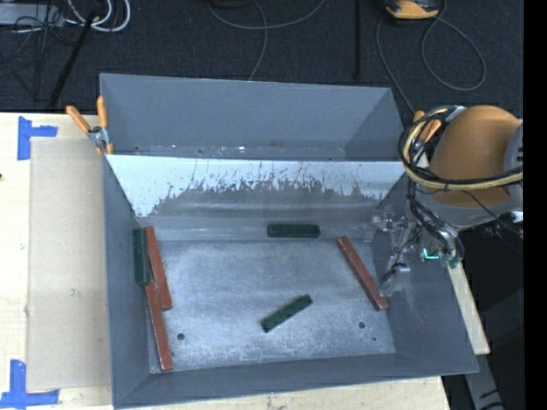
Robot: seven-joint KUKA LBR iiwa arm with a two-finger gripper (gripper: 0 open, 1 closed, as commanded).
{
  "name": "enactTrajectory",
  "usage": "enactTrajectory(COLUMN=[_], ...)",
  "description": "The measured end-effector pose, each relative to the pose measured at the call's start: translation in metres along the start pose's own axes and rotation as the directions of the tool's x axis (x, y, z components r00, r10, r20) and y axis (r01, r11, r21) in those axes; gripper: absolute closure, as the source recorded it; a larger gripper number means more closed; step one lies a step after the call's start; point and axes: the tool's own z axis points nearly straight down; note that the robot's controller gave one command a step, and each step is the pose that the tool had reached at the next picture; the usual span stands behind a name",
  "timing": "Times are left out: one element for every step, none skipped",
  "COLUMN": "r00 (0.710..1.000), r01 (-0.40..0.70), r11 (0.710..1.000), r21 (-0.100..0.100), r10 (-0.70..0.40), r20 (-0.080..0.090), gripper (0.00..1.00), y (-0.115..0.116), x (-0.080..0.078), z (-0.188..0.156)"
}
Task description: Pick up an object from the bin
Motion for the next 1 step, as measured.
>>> enactTrajectory(r00=[0.937], r01=[0.349], r11=[0.937], r21=[0.0], r10=[-0.349], r20=[0.002], gripper=[0.0], y=[0.0261], x=[-0.0149], z=[0.079])
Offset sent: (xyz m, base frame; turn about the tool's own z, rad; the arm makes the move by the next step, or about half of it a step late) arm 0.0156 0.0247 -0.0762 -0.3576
